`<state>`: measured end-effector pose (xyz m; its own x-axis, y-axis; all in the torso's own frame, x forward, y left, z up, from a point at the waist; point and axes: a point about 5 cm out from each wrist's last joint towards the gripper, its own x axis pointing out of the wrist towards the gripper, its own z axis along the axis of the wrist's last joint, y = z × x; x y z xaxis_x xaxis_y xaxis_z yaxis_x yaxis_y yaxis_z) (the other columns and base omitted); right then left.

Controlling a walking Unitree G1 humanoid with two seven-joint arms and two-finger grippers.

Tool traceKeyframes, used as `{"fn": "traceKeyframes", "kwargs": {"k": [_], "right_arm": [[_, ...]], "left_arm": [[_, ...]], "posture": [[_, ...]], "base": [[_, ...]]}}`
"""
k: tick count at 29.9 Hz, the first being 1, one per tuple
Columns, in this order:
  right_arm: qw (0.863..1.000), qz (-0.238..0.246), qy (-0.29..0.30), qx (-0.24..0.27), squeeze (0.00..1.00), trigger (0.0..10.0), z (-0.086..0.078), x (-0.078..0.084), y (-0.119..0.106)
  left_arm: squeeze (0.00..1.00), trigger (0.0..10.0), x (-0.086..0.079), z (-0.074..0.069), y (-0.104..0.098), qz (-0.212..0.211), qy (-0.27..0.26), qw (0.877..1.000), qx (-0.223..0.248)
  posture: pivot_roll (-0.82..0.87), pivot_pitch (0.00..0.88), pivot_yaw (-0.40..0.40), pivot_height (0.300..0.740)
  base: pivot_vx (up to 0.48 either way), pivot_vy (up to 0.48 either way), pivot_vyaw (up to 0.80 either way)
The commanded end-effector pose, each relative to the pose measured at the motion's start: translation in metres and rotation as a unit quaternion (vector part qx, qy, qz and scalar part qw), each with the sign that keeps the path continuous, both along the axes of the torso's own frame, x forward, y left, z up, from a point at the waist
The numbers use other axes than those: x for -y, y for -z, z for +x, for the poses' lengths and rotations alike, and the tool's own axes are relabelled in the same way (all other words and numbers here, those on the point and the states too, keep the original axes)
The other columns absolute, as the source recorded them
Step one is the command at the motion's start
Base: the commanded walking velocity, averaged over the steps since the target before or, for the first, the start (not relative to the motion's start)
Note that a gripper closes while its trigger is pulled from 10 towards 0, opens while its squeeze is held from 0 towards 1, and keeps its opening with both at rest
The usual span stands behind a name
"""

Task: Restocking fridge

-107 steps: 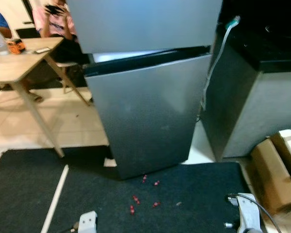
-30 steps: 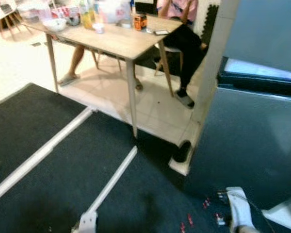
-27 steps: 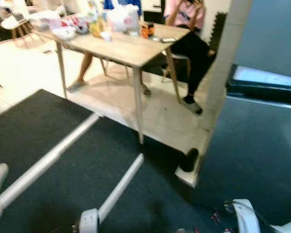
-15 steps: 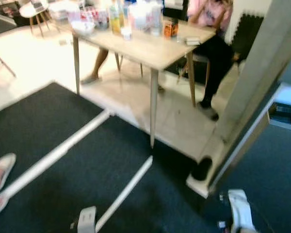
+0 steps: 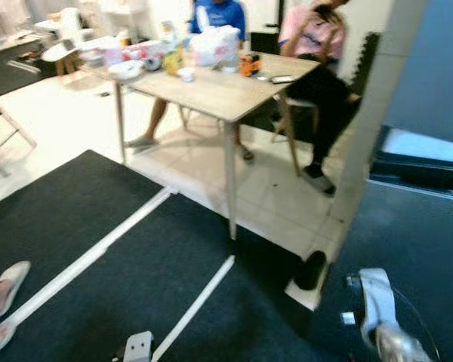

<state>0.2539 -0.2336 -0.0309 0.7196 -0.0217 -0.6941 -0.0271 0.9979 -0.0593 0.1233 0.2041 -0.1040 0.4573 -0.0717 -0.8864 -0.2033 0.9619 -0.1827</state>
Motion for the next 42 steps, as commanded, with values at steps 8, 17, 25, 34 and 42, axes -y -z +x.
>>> {"fn": "traceKeyframes", "kwargs": {"k": [8, 17, 25, 34, 42], "right_arm": [[0.979, -0.03, 0.005, 0.2, 0.0, 10.0, 0.084, -0.001, -0.09], [0.952, -0.03, -0.011, 0.304, 0.0, 10.0, 0.118, -0.007, -0.148], [0.986, 0.005, -0.058, 0.159, 0.0, 10.0, 0.076, -0.022, -0.072], [0.999, -0.016, -0.026, -0.024, 0.0, 10.0, -0.011, -0.015, 0.012], [0.996, -0.06, 0.047, 0.04, 0.0, 10.0, 0.015, 0.014, -0.016]], "left_arm": [[0.0, 10.0, 0.001, -0.002, 0.001, -0.003, -0.002, 1.0, -0.002], [0.0, 10.0, 0.004, -0.001, 0.001, -0.007, -0.004, 1.0, -0.001], [0.0, 10.0, 0.006, -0.002, 0.002, -0.01, 0.001, 1.0, -0.003], [0.0, 10.0, 0.006, -0.002, 0.001, -0.009, 0.005, 1.0, -0.003], [0.0, 10.0, 0.003, -0.004, 0.002, -0.004, 0.015, 1.0, -0.006]], "posture": [[-0.03, 0.0, 0.023, 0.74], [-0.03, 0.0, 0.008, 0.74], [-0.03, 0.0, 0.007, 0.74], [-0.03, 0.0, 0.011, 0.74], [-0.04, 0.0, 0.031, 0.74]], "base": [[0.0, 0.0, 0.0], [0.0, 0.0, 0.0], [0.0, 0.0, 0.0], [0.0, 0.0, 0.0], [0.0, 0.0, 0.0]]}}
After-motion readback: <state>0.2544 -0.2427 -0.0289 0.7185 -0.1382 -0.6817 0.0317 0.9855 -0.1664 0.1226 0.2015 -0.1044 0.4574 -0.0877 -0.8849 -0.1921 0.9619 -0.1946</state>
